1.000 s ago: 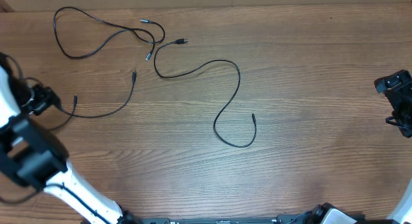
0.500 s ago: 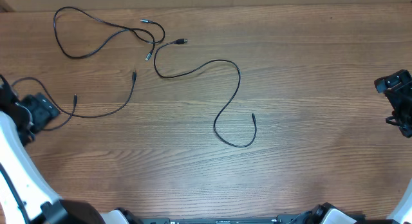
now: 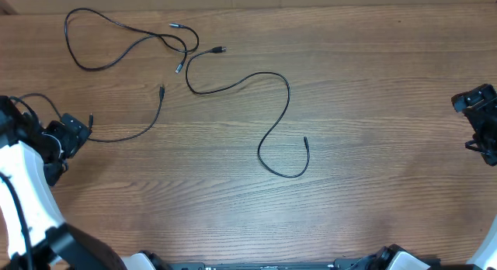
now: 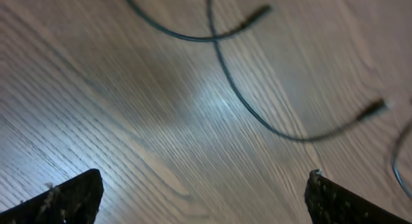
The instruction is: Untangle cables
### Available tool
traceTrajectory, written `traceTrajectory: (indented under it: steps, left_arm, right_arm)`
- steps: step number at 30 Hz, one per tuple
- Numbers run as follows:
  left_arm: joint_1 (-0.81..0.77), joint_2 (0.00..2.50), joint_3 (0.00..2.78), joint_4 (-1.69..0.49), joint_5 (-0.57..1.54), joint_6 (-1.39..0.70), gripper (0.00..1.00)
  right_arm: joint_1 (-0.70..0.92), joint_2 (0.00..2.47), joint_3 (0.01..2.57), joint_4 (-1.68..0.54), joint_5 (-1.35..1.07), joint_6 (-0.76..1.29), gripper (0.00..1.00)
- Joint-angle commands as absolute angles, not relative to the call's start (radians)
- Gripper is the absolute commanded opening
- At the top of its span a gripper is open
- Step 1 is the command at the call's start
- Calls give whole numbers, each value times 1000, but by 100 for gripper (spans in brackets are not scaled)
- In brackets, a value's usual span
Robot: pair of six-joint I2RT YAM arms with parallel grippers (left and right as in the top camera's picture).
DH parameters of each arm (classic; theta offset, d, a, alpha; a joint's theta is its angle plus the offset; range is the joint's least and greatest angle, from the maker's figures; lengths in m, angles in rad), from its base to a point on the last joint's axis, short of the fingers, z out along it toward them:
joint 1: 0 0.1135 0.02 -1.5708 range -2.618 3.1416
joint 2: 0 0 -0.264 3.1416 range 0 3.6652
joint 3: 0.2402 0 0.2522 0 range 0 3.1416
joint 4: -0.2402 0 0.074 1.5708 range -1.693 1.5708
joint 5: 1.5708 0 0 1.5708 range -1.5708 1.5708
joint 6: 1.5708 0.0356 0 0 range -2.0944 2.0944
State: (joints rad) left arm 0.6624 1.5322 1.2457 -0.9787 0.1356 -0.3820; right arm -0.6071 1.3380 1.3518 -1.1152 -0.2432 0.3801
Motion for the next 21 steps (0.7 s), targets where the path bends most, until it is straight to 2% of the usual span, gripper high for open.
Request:
traceTrajectory:
  steps: [1,5,14,17,21]
  left_arm:
    - [658,1623,1237,-958,-6,-564,100]
    - [659,1715,1237,-914,-86,-622,98]
    - [662,1836,1237,-738,-87,-634,93]
    - [662,1860,1237,-678,-90,-636,88]
    - [661,1905,1281,-673,-110,-635,88]
  right_arm:
    - [-608,1335,1362,-1109,-232,372,100]
    - [-608,1335,1363,-1109,-232,372,100]
    - [-608,1335,1363,-1109,-232,372,100]
    - [-608,1335,1362,-1109,-232,372,100]
    - [-608,1335,1363,-1109,-232,372,100]
